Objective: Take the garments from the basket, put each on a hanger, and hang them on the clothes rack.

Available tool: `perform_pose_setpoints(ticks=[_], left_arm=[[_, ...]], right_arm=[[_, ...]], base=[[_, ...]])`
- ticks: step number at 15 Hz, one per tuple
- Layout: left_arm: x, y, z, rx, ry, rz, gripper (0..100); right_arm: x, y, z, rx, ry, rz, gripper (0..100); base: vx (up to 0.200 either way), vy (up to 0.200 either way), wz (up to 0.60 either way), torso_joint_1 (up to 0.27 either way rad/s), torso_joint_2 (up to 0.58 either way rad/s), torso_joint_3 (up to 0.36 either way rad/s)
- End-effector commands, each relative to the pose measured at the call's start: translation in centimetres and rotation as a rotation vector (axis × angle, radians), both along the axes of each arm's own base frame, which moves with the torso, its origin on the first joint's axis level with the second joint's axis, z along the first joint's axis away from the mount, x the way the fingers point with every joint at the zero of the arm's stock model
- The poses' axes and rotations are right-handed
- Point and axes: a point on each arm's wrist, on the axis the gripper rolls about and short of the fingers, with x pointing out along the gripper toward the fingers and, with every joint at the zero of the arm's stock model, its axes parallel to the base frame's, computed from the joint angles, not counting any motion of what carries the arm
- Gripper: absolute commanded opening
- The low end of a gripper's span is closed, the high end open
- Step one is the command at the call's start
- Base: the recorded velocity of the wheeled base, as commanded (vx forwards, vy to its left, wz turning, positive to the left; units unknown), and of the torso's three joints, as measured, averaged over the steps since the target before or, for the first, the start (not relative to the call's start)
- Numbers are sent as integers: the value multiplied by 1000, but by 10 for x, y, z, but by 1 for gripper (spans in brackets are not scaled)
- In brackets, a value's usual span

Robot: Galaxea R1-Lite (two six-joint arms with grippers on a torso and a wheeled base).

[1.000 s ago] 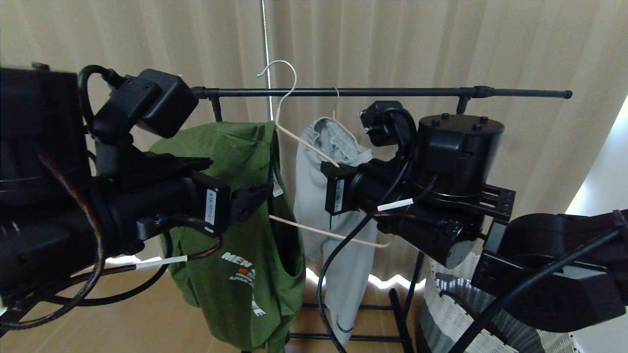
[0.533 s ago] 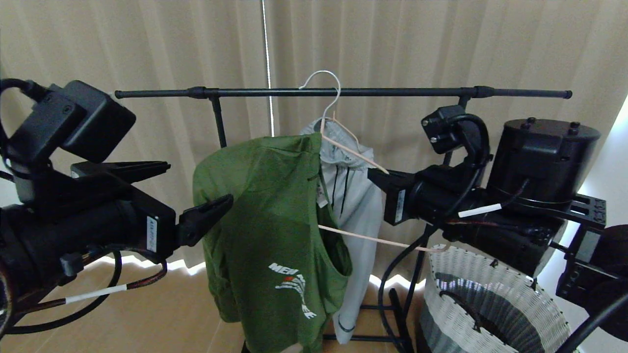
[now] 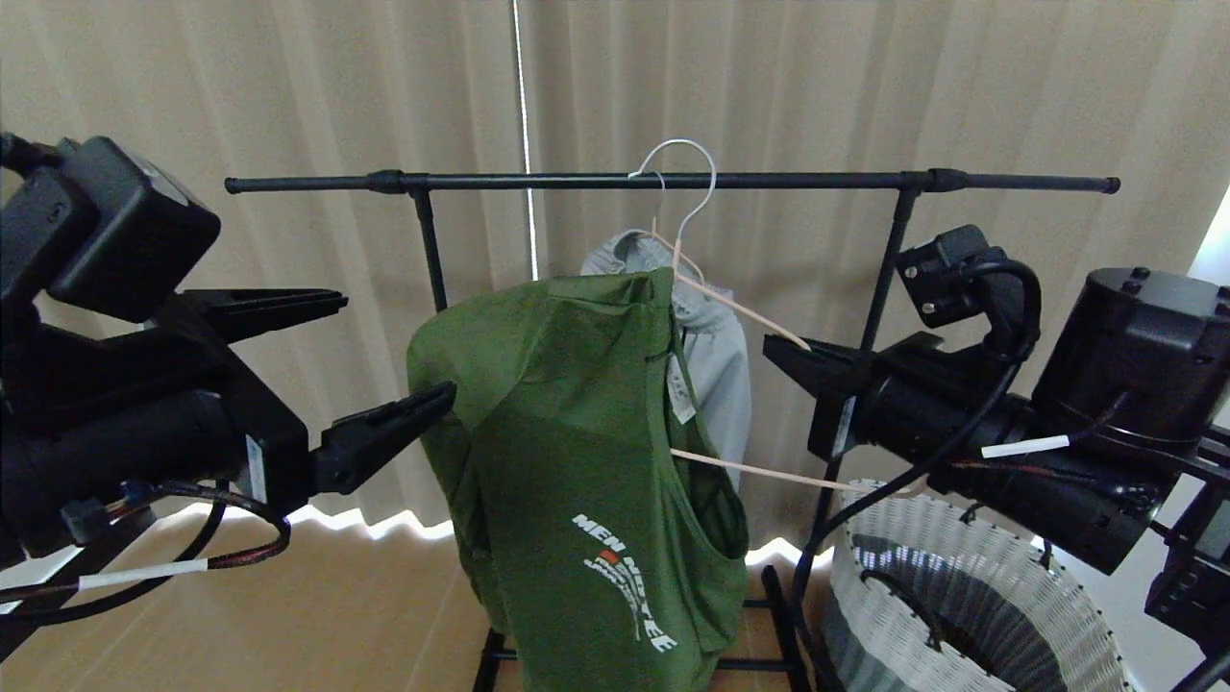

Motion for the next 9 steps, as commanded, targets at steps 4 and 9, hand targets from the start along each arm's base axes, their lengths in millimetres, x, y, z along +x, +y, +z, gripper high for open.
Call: perform_pose_setpoints(ticks=[4,9], left_arm=[[3,-2,-16,133,-11,-96,100],[27,-16,-14,224,-53,-159,100]], right_arm=[[-10,-5,-17,-16,1,72,0],[-13,-4,-19,-65,-39,161,0]], base=[[0,0,0,0,0,0],[0,0,0,0,0,0]])
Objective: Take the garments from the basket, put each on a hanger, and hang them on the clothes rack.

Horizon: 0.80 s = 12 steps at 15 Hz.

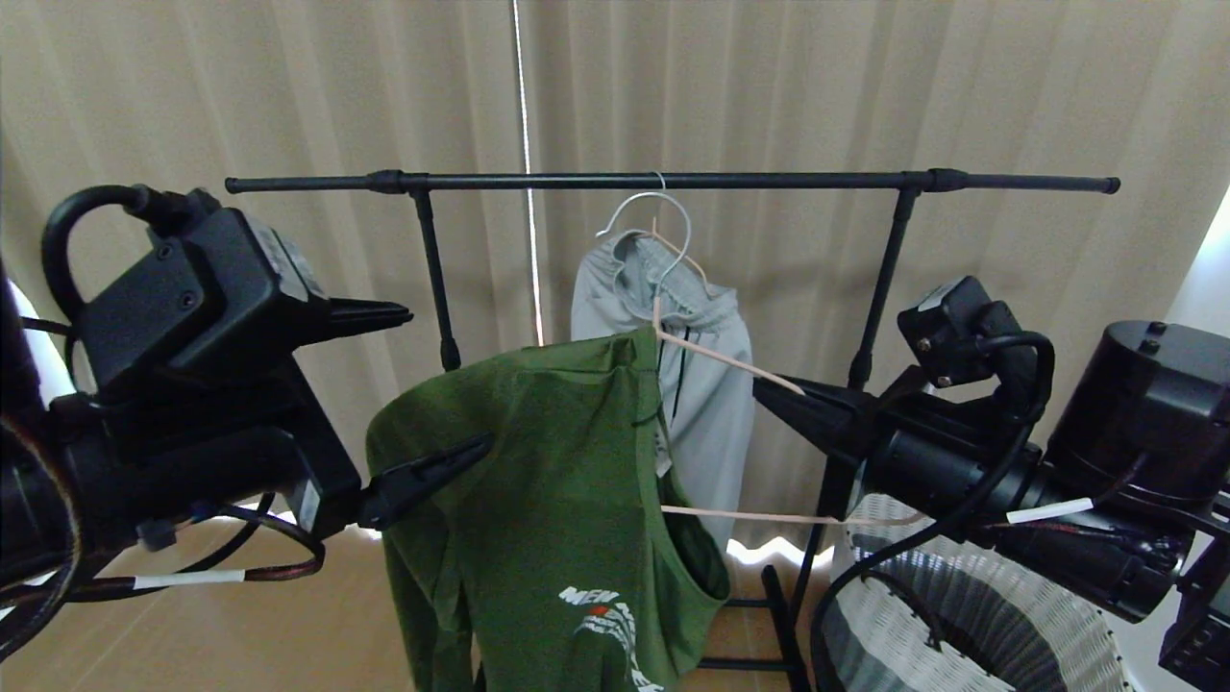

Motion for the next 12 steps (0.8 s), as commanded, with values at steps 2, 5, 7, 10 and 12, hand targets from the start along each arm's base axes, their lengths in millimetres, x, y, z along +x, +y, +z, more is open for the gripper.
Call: perform_pose_setpoints(ticks=[2,5,7,10,12], left_arm=[[19,-10,-4,45,6,-3,100],[29,-17,-1,44,5,-7,100],[30,-18,-1,46,5,-9,100],[32,-20,5,32,-15,-13,100],[32,-20,4,35,-13,-13,100]], right_arm=[[0,2,4,-2,-20,24,0],[-4,5,5,23,-53,73,0],[-5,7,6,29,-62,93,0],[-10,11,6,32,-63,135,0],[-12,13,7,35,-66,146,0]], base=[[0,0,0,0,0,0],[0,0,0,0,0,0],[0,0,0,0,0,0],[0,0,0,0,0,0],[0,0,0,0,0,0]])
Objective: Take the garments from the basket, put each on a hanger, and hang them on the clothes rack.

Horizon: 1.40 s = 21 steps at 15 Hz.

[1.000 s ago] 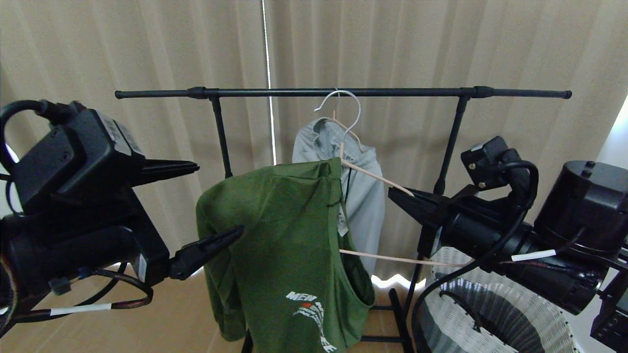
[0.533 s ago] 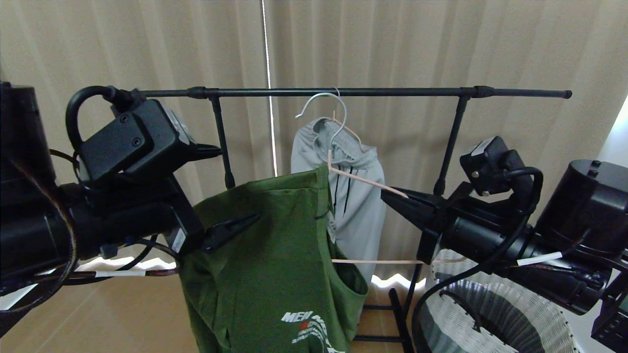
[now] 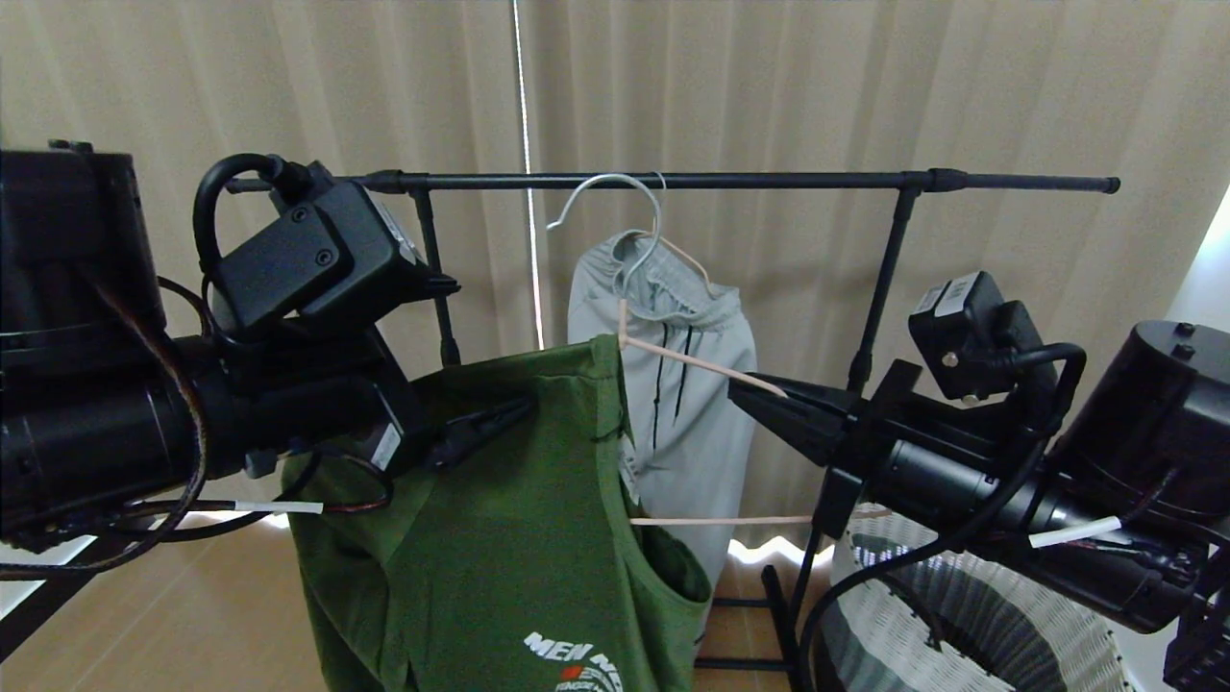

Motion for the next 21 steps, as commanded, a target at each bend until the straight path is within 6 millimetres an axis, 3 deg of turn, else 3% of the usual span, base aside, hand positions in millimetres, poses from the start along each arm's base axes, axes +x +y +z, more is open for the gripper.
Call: perform_pose_setpoints(ticks=[1,2,3,16,17,21], left_arm=[[1,-1,-2,3,5,0,100],[1,0,-1,2,3,0,100],[1,0,-1,3,2,-1,0],[-12,8,-3,-19,-33,6,0],[-12,8,-3,-20,-34,9,0],[-10,10,-4,-10,-33,64,0]], right_arm=[[-2,1,2,5,-8,11,0],[-5,1,3,4,-14,32,0],[-6,1,3,0,-16,46,0],[-9,-2,6,6,-29,61,0],[-9,-2,6,6,-29,61,100],[-10,-6,9,12,-39,46,100]], base=[[0,0,0,0,0,0],[0,0,0,0,0,0],[0,0,0,0,0,0],[0,0,0,0,0,0],[0,0,0,0,0,0],[0,0,0,0,0,0]])
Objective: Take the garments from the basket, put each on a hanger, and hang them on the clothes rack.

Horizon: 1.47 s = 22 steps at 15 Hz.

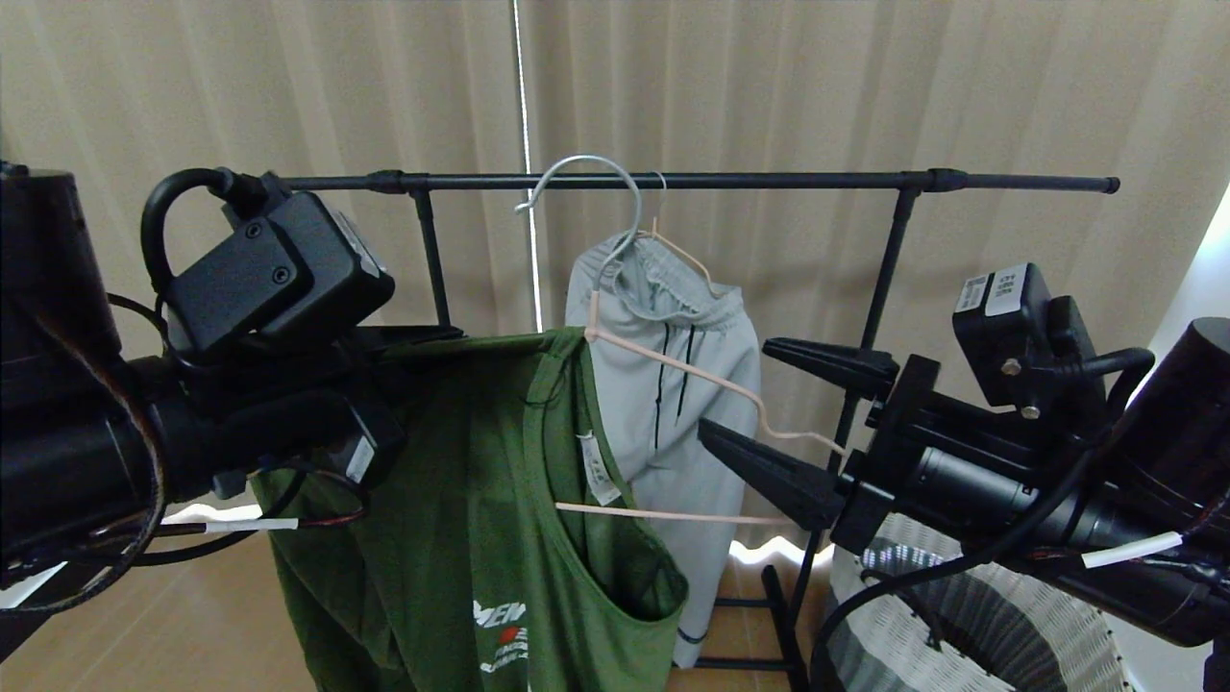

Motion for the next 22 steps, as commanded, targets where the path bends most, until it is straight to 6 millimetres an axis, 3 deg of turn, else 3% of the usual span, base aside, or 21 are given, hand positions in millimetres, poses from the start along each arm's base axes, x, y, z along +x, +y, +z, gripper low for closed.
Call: perform_pose_setpoints(ticks=[1,5,11,16,22], left_arm=[[2,1,0,7,-4,52,0],[9,3,-4,25,4,278,0],[10,-1,5,-119,-16,279,0],[8,-2,15,-181,-84,261,0],[1,-12,17,-220,-70,188,0]], right_arm=[[0,-6,0,-1,0,-18,100],[-3,-10,-12,-6,5,-25,100],[0,-6,-26,-38,53,-14,100],[9,13,-56,-117,135,-38,100],[30,35,-60,-117,131,-74,100]], base=[[0,0,0,0,0,0],[0,0,0,0,0,0],[0,0,0,0,0,0],[0,0,0,0,0,0],[0,0,0,0,0,0]])
